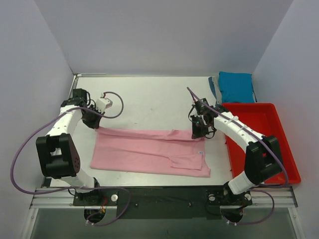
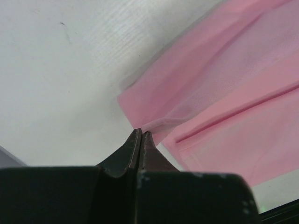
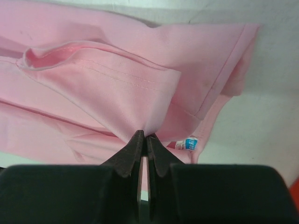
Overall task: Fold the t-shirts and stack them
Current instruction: Fold the other side of the tshirt into a rectangle
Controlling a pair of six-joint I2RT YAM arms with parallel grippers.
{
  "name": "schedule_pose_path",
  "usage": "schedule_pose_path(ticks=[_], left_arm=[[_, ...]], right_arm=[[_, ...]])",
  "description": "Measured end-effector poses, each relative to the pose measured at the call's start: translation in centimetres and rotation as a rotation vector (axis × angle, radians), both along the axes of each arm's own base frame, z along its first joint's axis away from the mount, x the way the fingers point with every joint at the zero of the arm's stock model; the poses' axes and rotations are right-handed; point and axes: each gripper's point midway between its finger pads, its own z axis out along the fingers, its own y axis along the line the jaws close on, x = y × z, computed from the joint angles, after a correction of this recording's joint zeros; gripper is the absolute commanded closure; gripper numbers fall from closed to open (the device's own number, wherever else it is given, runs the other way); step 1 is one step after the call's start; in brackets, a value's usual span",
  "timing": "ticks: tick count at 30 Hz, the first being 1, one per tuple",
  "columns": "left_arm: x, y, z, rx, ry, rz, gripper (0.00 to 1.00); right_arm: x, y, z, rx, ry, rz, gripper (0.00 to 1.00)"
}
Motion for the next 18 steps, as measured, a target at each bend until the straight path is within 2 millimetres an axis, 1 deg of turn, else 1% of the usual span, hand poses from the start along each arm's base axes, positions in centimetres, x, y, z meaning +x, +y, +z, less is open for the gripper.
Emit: schedule_pose_path(ticks=[4, 7, 13, 18], left_arm=[[-2.0, 0.6, -2.9, 0.045, 0.060, -0.015, 1.00], [-2.7, 1.2, -4.1, 0.080, 0.079, -0.027, 1.00], [-2.0, 1.8, -4.6, 0.114, 0.065, -0.035, 1.00], [-1.9, 2.1, -4.6, 0.131, 0.060, -0.039, 1.00]], right_arm=[[-2.4, 0.1, -2.5, -0.004, 0.063, -0.019, 1.00], [-3.5, 0.3, -3.6, -0.003, 0.090, -0.025, 1.00], [-4.2, 0.5, -4.3, -0.001, 0.099, -0.044, 1.00], [-4.7, 0.4, -4.0, 0.004, 0.083, -0.056, 1.00]])
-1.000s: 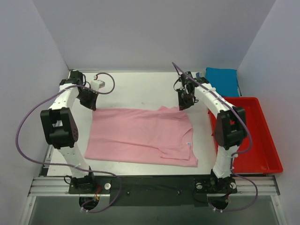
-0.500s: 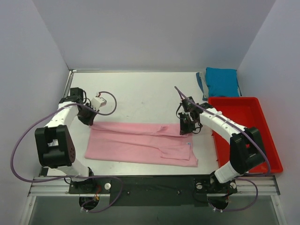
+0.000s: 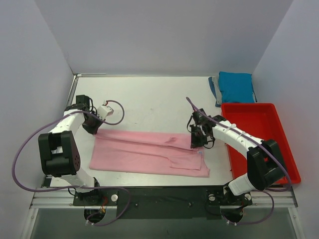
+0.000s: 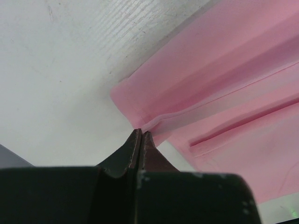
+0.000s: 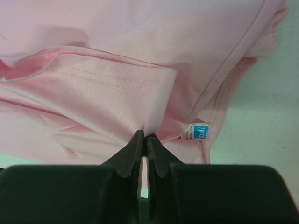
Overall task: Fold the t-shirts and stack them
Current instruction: Fold the other side of the tshirt into a rectangle
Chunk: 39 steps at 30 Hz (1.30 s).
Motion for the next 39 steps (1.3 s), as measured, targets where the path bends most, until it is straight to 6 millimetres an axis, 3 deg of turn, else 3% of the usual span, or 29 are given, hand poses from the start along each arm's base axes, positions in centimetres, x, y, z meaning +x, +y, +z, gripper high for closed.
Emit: schedule_pose_path(ticks=[8, 14, 15, 16, 17, 18, 22, 24, 25, 26, 27, 29, 31, 34, 36, 39], left_arm=[[0.2, 0.2, 0.8, 0.011, -0.021, -0.002, 1.00], [0.2, 0.5, 0.7, 0.033, -0.022, -0.016, 0.99], [0.1, 0.6, 0.5, 0.039, -0.018, -0.019, 0.78], [-0.2, 0.7, 0.3, 0.046, -0.011, -0.025, 0.66], [-0.5, 0.8, 0.0, 0.055, 0.001, -0.034, 0.25], [-0.8, 1.0, -0.2, 0.064, 0.015, -0.046, 0.18], [-2.3, 1.5, -0.2, 0.080, 0.078, -0.095, 0.15], [-2.8, 1.5, 0.5, 0.064, 0.104, -0.119, 0.21], [-2.7, 1.3, 1.1, 0.052, 0.104, -0.131, 0.40], [-2.3, 1.1, 1.8, 0.036, 0.092, -0.143, 0.51], [-1.9, 0.6, 2.7, 0.017, 0.075, -0.155, 0.73], [-0.9, -0.7, 4.1, -0.010, 0.037, -0.182, 0.92], [-0.2, -3.1, 5.0, -0.022, 0.004, -0.238, 1.00], [-0.5, -7.9, 4.2, -0.063, 0.029, -0.336, 1.00], [-1.0, -9.3, 2.8, -0.072, 0.077, -0.354, 1.00], [-1.8, -9.8, 0.1, -0.078, 0.167, -0.338, 1.00]], right_arm=[[0.1, -0.2, 1.9, 0.013, -0.059, -0.009, 1.00], [-0.8, 0.4, 0.7, 0.018, -0.026, -0.006, 1.00], [-1.1, 0.4, 0.2, 0.018, -0.012, -0.006, 1.00], [-1.5, 0.4, -0.3, 0.015, 0.002, -0.006, 1.00], [-1.8, 0.4, -0.8, 0.012, 0.019, -0.006, 1.00], [-2.1, 0.4, -1.2, 0.007, 0.034, -0.005, 1.00], [-2.7, 0.3, -2.4, -0.007, 0.068, -0.003, 1.00], [-2.6, 0.4, -2.5, -0.007, 0.067, -0.002, 1.00], [-2.5, 0.5, -2.5, -0.005, 0.065, -0.001, 1.00], [-2.5, 0.6, -2.5, -0.002, 0.062, 0.000, 1.00], [-2.4, 0.6, -2.5, -0.001, 0.060, 0.001, 1.00], [-2.4, 0.8, -2.6, 0.000, 0.059, 0.005, 1.00], [-2.4, 0.8, -2.8, -0.003, 0.064, 0.008, 1.00], [-2.5, 0.9, -2.8, -0.004, 0.065, 0.011, 1.00], [-2.5, 0.9, -2.8, -0.004, 0.064, 0.011, 1.00], [-2.5, 0.9, -2.8, -0.004, 0.064, 0.011, 1.00]])
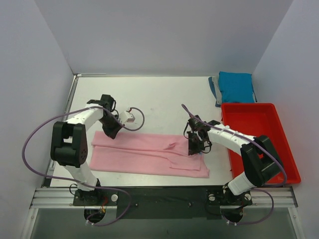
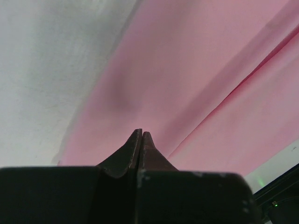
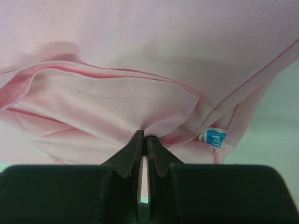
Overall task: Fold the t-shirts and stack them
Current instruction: Fold the other side of the tshirt into a rectangle
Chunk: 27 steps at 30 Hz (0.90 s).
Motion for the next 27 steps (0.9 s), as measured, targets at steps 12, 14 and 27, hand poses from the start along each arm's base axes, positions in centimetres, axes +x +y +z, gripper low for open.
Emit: schedule_pose_path(ticks=[12, 14, 27], left_arm=[[-4.2, 1.1, -4.1, 0.054, 0.145, 0.038, 0.76], [-4.1, 1.0, -3.9, 0.051, 0.143, 0.038, 0.66], [1.1, -5.4, 7.5, -0.248, -0.101, 0.054, 0.65]], right_arm=[[-0.7, -1.2, -0.5, -0.052, 0.009, -0.039, 0.52], [-0.8, -2.0, 0.0, -0.082, -0.002, -0.043, 0.52], [3.7, 3.2, 8.0, 0.138, -0.227, 0.042, 1.00]])
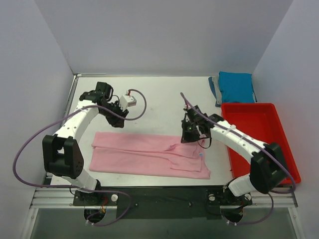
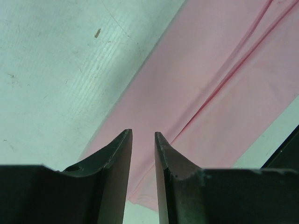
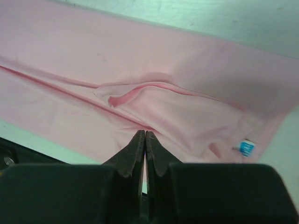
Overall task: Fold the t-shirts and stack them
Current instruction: Fold the other side of the tshirt into a rectangle
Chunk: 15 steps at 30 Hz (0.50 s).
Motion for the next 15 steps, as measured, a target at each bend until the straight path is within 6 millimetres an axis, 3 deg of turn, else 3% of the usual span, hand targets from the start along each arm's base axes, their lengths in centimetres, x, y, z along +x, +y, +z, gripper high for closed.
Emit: schedule_pose_path(ticks=[3, 7, 11, 15], left_arm=[[0.7, 0.3, 0.4, -0.023, -0.001, 0.076, 0.66], [1.9, 2.6, 0.4, -0.032, -0.004, 0.202, 0.66], [2.5, 4.9, 0.1, -0.026, 0.000, 0.290, 0.66], [2.0, 5.4, -0.7, -0.018, 0.023, 0.306, 0.66]], right_arm=[[-0.4, 2.5, -2.6, -0.002, 0.094, 0.070, 1.00], [-1.0, 4.7, -5.9, -0.025, 0.207, 0.132, 1.00], [0.6, 6.6, -6.2, -0.018, 0.212, 0.156, 1.00], [2.8, 8.3, -5.7, 0.004, 0.175, 0.164, 1.00]])
